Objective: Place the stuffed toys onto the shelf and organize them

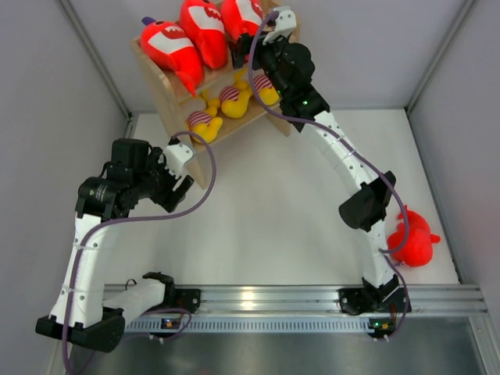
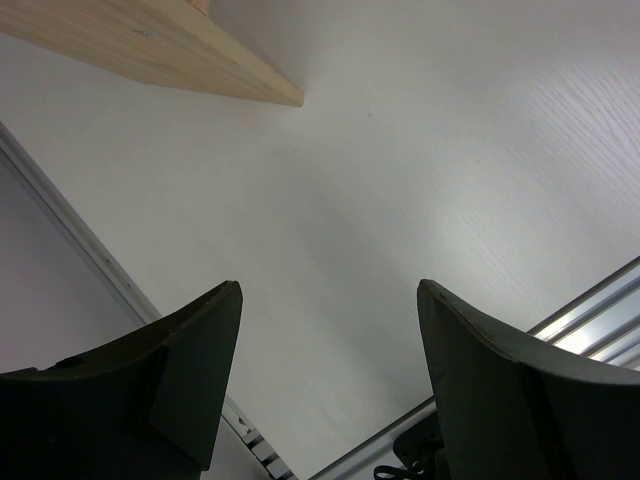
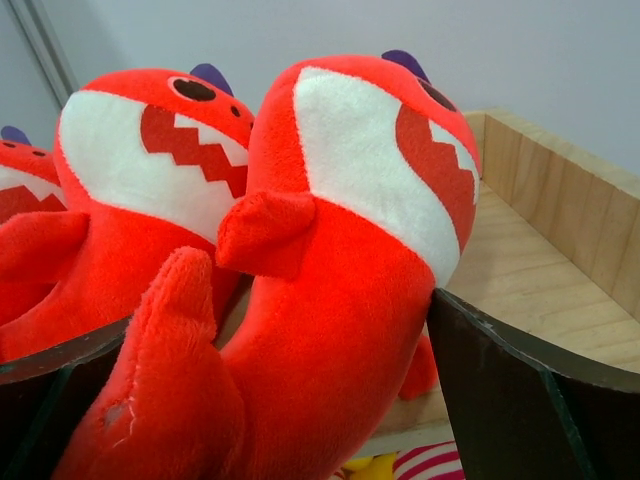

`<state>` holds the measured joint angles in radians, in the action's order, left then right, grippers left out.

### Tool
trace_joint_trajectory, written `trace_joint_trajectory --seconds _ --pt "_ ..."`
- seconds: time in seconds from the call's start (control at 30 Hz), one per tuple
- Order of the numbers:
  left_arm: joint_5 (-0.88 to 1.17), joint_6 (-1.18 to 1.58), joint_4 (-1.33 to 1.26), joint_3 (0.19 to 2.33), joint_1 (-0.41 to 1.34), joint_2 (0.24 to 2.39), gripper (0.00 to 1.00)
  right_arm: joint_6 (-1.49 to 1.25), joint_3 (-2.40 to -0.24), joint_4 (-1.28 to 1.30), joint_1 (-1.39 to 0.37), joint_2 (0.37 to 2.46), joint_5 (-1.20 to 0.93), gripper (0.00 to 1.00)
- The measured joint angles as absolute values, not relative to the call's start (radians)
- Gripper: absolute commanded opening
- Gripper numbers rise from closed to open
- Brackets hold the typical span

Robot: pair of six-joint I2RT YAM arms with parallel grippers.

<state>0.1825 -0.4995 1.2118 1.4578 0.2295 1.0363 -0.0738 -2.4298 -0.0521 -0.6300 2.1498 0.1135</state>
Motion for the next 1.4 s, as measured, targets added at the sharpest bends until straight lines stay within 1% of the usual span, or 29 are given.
trace_joint_trajectory --seconds 0.03,0.13,0.43,0.73,1.0,1.2,1.4 --pt "0.183 -0.5 1.212 1.458 0.229 1.036 0.77 -0.073 -2.429 -0.047 -0.629 2.149 0.11 0.99" --pt "0.183 -0.5 1.212 1.458 0.229 1.036 0.77 -0.073 -2.428 -0.035 -0.627 2.148 0.102 1.0" --pt "0.186 -0.501 1.212 1.458 0.229 1.036 0.78 -0.07 -2.411 0.0 -0.624 2.116 0.061 0.99" --pt "0.189 -0.512 1.212 1.457 0.229 1.012 0.79 -0.042 -2.32 0.016 -0.624 2.027 0.035 0.99" --pt "0.191 -0.523 1.212 1.456 0.229 1.003 0.79 -0.025 -2.293 0.019 -0.633 1.972 0.021 0.99" --pt "0.189 -0.522 1.209 1.43 0.229 0.995 0.79 -0.035 -2.16 0.092 -0.637 1.814 0.029 0.99" --pt "0.191 -0.514 1.209 1.372 0.229 0.99 0.79 -0.035 -1.958 0.22 -0.637 1.483 0.181 1.0"
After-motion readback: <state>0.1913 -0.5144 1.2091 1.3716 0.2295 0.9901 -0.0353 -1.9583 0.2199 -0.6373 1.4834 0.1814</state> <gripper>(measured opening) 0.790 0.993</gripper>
